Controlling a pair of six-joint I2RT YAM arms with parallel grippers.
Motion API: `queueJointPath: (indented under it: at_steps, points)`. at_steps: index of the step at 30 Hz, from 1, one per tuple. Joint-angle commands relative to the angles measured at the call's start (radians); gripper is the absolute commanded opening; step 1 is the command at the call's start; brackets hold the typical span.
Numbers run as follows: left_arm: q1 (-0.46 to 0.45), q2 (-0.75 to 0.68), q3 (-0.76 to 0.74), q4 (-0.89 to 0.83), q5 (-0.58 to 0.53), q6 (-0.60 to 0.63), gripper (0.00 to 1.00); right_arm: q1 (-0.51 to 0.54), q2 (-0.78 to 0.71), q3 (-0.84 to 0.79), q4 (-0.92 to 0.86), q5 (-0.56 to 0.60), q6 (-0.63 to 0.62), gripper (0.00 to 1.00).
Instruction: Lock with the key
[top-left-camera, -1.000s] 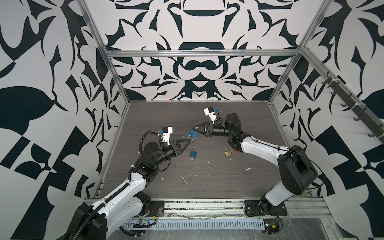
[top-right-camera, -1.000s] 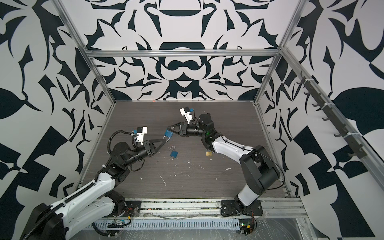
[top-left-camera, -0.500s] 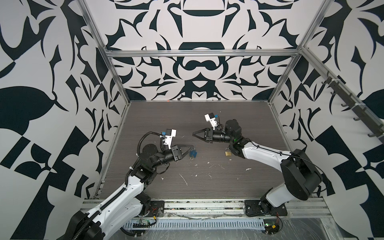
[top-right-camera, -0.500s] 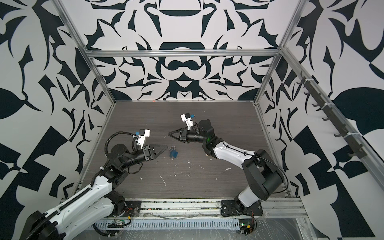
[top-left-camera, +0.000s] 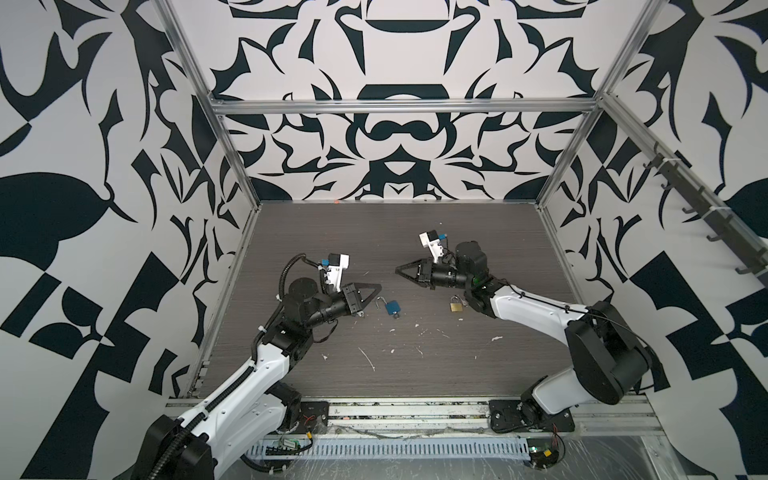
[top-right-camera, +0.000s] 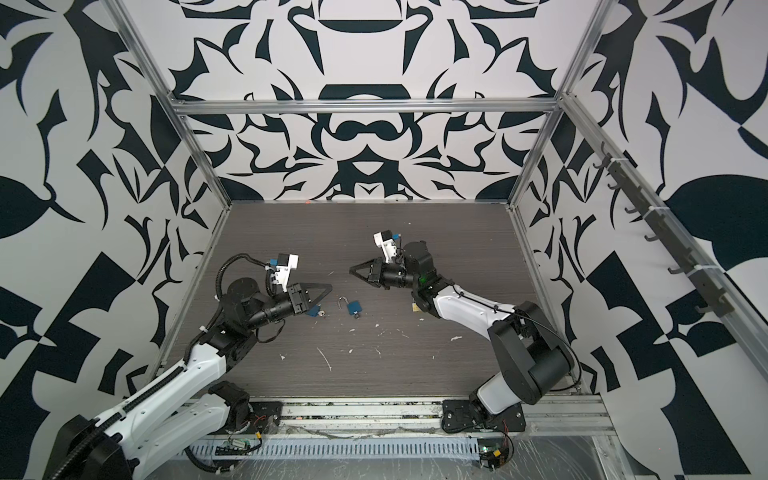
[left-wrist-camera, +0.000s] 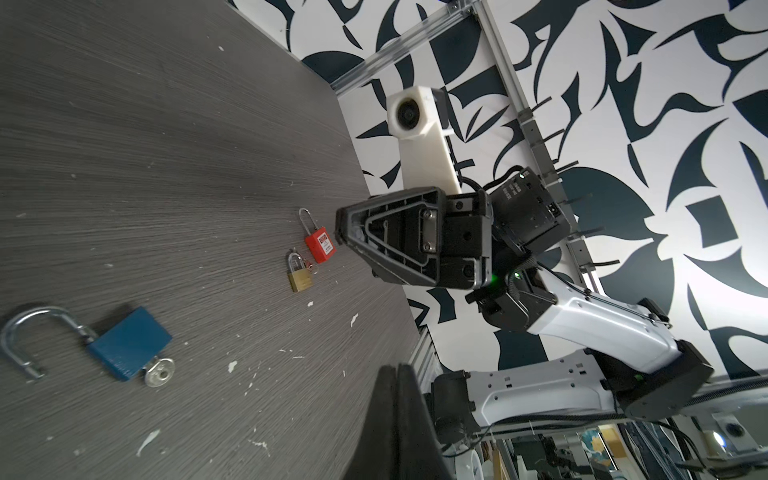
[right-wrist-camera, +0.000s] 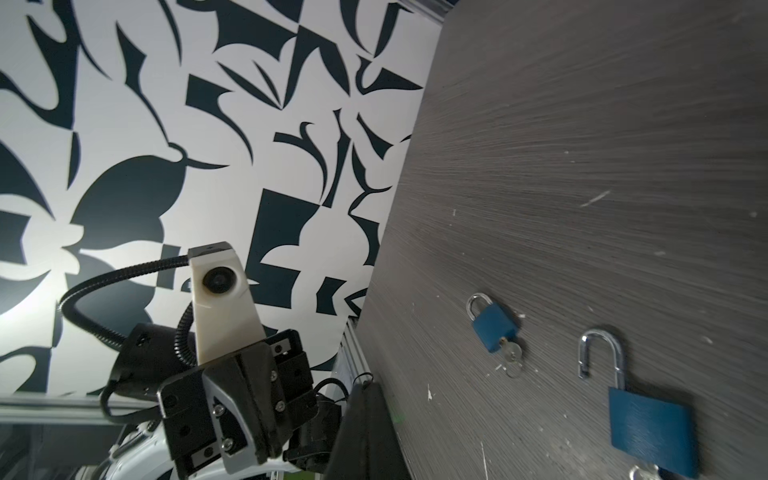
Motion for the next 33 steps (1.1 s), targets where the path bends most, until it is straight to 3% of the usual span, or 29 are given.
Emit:
queueJointPath:
  at_steps: [1,4,5,8,12,15,19,25,29,33]
  points:
    - [0.034,-0.002,0.034,-0.082,-0.009,0.036,0.08,0.064,-0.041,0.108,-0.352,0.178,-0.226,0.00]
    - [0.049,-0.055,0.045,-0.211,-0.107,0.072,0.63,0.142,-0.005,0.214,-0.564,0.306,-0.363,0.00]
    - [0.056,-0.073,0.045,-0.249,-0.138,0.076,0.76,0.162,0.014,0.243,-0.605,0.330,-0.387,0.00]
    - [0.104,-0.126,0.064,-0.371,-0.171,0.100,0.92,0.221,0.077,0.336,-0.716,0.389,-0.458,0.24]
    - [0.204,-0.232,0.062,-0.505,-0.172,0.133,1.00,0.290,0.170,0.452,-0.815,0.418,-0.596,0.43]
    - [0.297,-0.338,0.025,-0.538,-0.156,0.112,1.00,0.339,0.245,0.529,-0.867,0.476,-0.721,0.54]
    - [0.409,-0.418,-0.004,-0.646,-0.138,0.086,1.00,0.395,0.348,0.612,-0.899,0.618,-0.846,0.56]
    - [0.495,-0.450,-0.098,-0.562,-0.011,-0.025,1.00,0.453,0.444,0.665,-0.806,0.692,-1.002,0.57]
    - [0.506,-0.468,-0.118,-0.567,0.001,-0.051,0.99,0.463,0.509,0.696,-0.764,0.712,-1.090,0.62]
    - [0.522,-0.506,-0.123,-0.587,0.010,-0.063,0.99,0.463,0.547,0.691,-0.699,0.659,-1.174,0.70]
